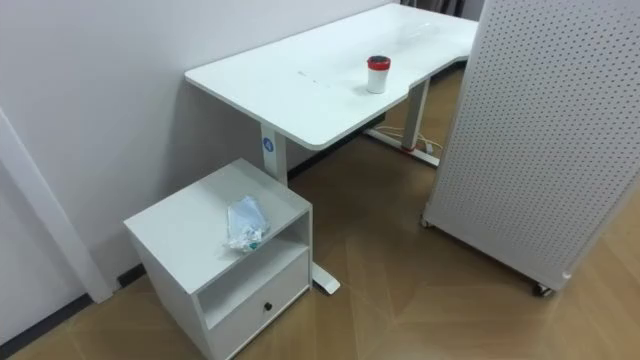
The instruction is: Pick garbage
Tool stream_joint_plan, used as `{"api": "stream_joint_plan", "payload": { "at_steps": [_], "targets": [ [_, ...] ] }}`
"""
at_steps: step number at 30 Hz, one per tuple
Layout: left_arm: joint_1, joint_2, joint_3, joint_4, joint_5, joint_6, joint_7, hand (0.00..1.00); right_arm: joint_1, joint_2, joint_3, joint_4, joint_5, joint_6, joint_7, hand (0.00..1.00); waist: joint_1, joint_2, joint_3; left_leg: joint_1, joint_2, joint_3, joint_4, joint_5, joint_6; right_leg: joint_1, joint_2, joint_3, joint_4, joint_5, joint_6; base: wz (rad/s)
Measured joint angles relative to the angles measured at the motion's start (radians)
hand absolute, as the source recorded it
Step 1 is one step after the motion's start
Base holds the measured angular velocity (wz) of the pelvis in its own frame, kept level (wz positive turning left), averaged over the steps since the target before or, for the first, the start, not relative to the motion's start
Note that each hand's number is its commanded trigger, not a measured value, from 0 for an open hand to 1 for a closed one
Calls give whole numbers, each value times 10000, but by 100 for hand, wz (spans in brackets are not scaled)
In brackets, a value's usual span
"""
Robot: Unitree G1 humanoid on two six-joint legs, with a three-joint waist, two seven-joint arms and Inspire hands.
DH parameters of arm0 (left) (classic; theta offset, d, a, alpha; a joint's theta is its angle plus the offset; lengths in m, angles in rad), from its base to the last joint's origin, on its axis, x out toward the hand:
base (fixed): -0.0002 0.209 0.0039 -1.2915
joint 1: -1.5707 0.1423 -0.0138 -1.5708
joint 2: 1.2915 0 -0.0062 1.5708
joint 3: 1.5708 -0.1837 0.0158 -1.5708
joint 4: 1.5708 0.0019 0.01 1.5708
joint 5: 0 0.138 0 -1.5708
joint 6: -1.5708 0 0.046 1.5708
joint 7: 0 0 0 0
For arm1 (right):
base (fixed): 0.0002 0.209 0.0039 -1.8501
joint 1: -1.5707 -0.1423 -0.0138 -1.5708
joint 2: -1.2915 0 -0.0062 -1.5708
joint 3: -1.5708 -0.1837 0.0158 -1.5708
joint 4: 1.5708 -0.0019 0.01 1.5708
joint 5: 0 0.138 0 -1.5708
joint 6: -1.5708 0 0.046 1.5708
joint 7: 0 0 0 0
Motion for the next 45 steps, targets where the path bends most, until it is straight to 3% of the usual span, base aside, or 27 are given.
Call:
{"api": "stream_joint_plan", "payload": {
  "at_steps": [17, 25, 28, 31, 33, 34, 36, 38, 39, 40, 41, 42, 43, 45],
  "targets": [
    [16, 97, -49, -2, -1385, -45, 78, 0, -258, -3, 29, 269, -27, 47, 55, 100, -14, -55, 5, 7, -1, 65, 13, 0, 0, 23, -3, 55, 0, 0, 0, -2],
    [-7, 152, 56, 276, -1453, -130, 299, 0, -293, 0, 30, 329, -33, 54, 134, 100, -12, -245, 4, -389, 21, 25, 416, -2, 0, -204, -49, -233, 247, -16, -14, 7],
    [11, 203, 176, 389, -1435, -80, 259, 0, -295, 4, 8, 246, -31, 159, 194, 100, 9, -410, 94, -763, -8, 74, 1421, -26, 6, -386, -221, -226, 914, -347, -78, 3],
    [52, 191, 166, 396, -1434, -23, 223, 0, -312, -49, -8, 29, -30, 254, 165, 100, 9, -427, 102, -1798, 63, 61, 3590, -434, -2, -872, -324, -210, 1818, -1009, -158, 2],
    [95, 149, 177, 369, -1435, -23, 226, 0, -289, -183, -31, -67, -3, 258, 162, 100, -2, -369, 94, -2529, 206, -65, 5088, -391, 1, -835, -244, -185, 2141, -1248, -247, 12],
    [92, 145, 176, 357, -1428, -24, 227, 0, -279, -205, -32, -61, -3, 248, 162, 100, -19, -365, 102, -2684, 173, -161, 5322, -417, 35, -790, -250, -146, 2186, -1297, -264, 24],
    [90, 123, 97, 358, -1297, -29, 230, 0, -244, -293, -45, -29, 191, 307, 36, 100, -30, -335, 104, -3619, -80, -102, 4863, -548, 169, -764, -452, -122, 2299, -1547, -317, 17],
    [286, 119, 65, 332, -1285, -16, 297, 0, -244, -328, -32, 32, 337, 387, -61, 100, 67, -387, 89, -4420, -383, 37, 3921, -294, 94, -643, -658, -30, 2236, -1651, -187, -17],
    [420, 102, 72, 336, -1297, -1, 365, 0, -154, -387, -25, 38, 450, 410, -118, 100, 191, -326, 93, -4761, -482, 44, 3084, 464, 200, -500, -779, -8, 2228, -1759, -98, -32],
    [497, 99, 72, 336, -1301, -1, 413, 0, -107, -398, -13, 29, 491, 439, -143, 100, 283, -289, 100, -4863, -532, 10, 2856, 878, 219, -428, -844, 74, 2224, -1821, -39, -41],
    [589, 86, 72, 337, -1301, -1, 453, 0, -40, -400, 13, -21, 502, 475, -170, 100, 278, -304, 83, -4875, -592, 18, 2652, 1395, 348, -310, -928, 201, 2191, -1932, 148, -25],
    [536, 83, 71, 335, -1354, -31, 456, 0, 35, -395, 8, -54, 506, 476, -178, 100, 228, -352, 18, -4864, -720, 53, 2689, 1576, 611, -292, -1009, 245, 2117, -2000, 362, -19],
    [485, 82, 77, 329, -1376, -68, 460, 0, 69, -395, -5, -42, 490, 490, -181, 100, 240, -376, -72, -4859, -737, 181, 2741, 1563, 694, -279, -1061, 283, 2065, -2004, 427, -26],
    [331, 88, 189, 327, -1443, -249, 470, 0, -76, -398, -51, -168, 176, 498, -198, 100, 226, -500, -28, -4866, -764, 556, 3250, 1147, 891, -238, -1286, 401, 2055, -2023, 537, -39]
  ]
}}
